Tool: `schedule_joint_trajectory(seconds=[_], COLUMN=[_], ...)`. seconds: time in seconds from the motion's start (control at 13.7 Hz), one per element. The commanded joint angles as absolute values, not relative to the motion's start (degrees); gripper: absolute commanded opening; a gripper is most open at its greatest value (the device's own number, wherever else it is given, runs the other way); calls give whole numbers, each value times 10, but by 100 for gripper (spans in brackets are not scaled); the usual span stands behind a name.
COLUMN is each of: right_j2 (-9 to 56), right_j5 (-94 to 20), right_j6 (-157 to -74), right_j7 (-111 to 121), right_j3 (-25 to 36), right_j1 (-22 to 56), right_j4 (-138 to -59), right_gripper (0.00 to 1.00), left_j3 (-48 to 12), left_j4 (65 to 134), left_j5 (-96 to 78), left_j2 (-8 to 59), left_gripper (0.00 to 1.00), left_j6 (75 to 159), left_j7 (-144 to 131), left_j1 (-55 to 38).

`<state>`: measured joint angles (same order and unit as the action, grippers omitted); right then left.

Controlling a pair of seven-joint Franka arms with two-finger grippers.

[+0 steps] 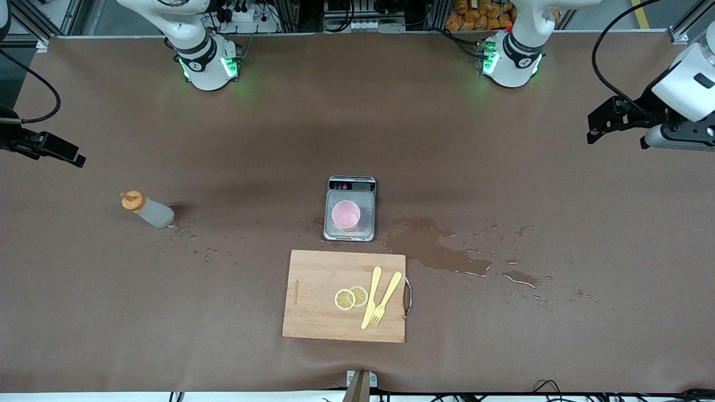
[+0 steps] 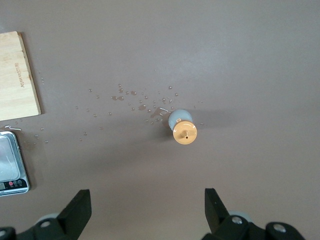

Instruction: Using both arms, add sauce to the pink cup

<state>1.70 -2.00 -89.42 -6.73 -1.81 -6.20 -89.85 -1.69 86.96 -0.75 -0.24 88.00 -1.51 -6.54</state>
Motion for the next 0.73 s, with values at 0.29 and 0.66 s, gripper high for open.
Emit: schedule_joint_trajectory(seconds=[0.29, 0.66], right_j2=[5, 2], right_j5=[-8, -8], right_j6=[-899, -947], right_j7=[-62, -62], right_j3=[-21, -21], right_j1=[-67, -64], right_j4=[-882, -880], right_gripper=[100, 100], left_j3=[-24, -23], left_j4=[864, 864], left_j5=[11, 11], left_j2=[-7, -6], left_gripper=[100, 100], left_j6=[882, 883], left_j7=[-9, 2], left_j1=[-70, -70])
